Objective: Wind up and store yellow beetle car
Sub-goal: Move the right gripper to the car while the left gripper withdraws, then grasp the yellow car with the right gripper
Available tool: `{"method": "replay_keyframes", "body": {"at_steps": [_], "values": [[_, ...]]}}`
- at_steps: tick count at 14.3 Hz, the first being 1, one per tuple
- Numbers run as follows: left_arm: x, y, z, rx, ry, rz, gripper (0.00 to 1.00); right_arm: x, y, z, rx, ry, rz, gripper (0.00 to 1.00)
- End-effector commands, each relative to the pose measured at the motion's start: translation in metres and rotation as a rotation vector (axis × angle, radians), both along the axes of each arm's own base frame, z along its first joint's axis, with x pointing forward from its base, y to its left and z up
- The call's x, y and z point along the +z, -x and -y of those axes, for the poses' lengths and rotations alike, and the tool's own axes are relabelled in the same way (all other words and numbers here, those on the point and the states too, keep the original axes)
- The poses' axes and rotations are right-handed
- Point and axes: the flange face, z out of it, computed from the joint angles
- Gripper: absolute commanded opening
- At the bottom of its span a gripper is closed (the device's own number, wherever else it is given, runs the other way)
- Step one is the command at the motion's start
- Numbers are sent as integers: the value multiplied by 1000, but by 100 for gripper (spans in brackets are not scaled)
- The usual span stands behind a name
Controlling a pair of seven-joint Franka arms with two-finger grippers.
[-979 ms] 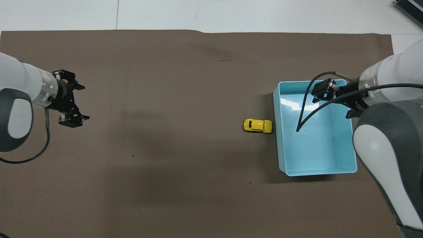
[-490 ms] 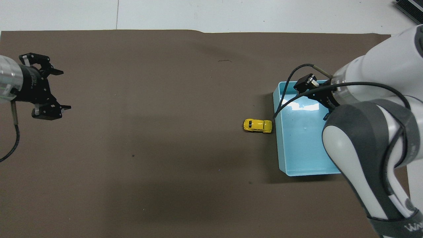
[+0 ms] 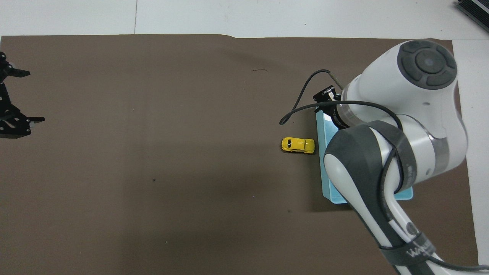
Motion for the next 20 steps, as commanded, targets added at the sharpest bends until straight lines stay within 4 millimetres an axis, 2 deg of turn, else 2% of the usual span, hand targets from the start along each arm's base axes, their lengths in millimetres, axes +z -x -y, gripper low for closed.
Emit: {"method": "replay_keyframes", "body": {"at_steps": [1, 3, 4, 8, 11, 14, 18, 20], "values": [[2, 6, 4, -135, -38, -28, 100, -12, -4, -15, -142, 17, 26, 100], [0, 14, 6, -354, -77, -61, 100, -21, -5, -24, -205, 40, 37, 100], [1, 18, 6, -475, -95, -64, 100, -31, -3, -42, -237, 60, 44, 100], [-4, 33, 5, -929, -143, -108, 100, -68, -11, -63, -388, 88, 68, 100], [-5, 39, 4, -1250, -172, -99, 100, -108, -12, -64, -418, 108, 65, 100], [-4, 41, 0, -1554, -212, -67, 100, -162, 7, -56, -491, 162, 76, 100], [-5, 42, 7, -1747, -283, -125, 100, -197, 29, -48, -470, 169, 82, 100], [7, 44, 9, -1781, -307, -105, 100, -205, 34, -46, -451, 184, 91, 98]]}}
